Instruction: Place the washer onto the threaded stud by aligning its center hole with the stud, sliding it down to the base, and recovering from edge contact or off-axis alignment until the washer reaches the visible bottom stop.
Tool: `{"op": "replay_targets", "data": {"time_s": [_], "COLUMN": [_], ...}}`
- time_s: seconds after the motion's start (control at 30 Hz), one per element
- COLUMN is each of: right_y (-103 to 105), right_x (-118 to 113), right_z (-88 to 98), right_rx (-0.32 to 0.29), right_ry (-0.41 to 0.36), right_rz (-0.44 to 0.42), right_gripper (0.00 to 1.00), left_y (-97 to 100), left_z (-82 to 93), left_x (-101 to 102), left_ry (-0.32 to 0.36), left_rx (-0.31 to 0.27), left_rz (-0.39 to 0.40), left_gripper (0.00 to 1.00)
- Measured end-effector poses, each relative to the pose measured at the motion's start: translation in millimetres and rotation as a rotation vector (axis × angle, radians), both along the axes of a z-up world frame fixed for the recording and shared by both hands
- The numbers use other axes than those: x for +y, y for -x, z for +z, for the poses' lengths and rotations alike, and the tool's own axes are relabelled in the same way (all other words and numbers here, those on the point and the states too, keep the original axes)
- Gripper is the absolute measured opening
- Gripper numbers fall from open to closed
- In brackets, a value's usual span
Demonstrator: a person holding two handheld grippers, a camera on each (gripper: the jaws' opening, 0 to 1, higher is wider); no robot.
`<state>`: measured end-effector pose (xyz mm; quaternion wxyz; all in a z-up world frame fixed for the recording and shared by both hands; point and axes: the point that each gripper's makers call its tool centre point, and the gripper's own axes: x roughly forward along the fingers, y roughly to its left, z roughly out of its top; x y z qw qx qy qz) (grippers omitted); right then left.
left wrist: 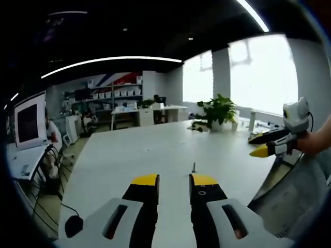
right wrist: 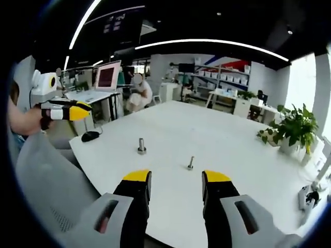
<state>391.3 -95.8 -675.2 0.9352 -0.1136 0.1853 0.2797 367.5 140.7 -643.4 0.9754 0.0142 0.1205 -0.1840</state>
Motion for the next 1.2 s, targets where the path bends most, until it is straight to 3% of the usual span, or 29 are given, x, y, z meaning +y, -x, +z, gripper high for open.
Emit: {"op": "replay_targets", "data": {"time_s": [0.2,0.6,1.2], "right_y": [-2,-7,-7], "right_x": [-3,-20,-19], "right_z": [3.0,2.5,0.9], "right_rx": [-0.011,0.001,0.002], "right_ry": [-0.003,-0.047,-0.028], "right_rz": [-0.008,-0.093,-0.088], "right_gripper": [0.41,0.42,0.42], "left_y": [-0.5,-0.1,-0.4], "left_z": [-3.4,-4.1,-3.8], "left_x": [-11,-7,-5], "left_ry": [-0.008,-0.004,0.001], "left_rx": [0.015,0.018,0.019], "left_rz": [-0.047,-0.028,-0.019], "left_gripper": [0.21,0.21,0.21]}}
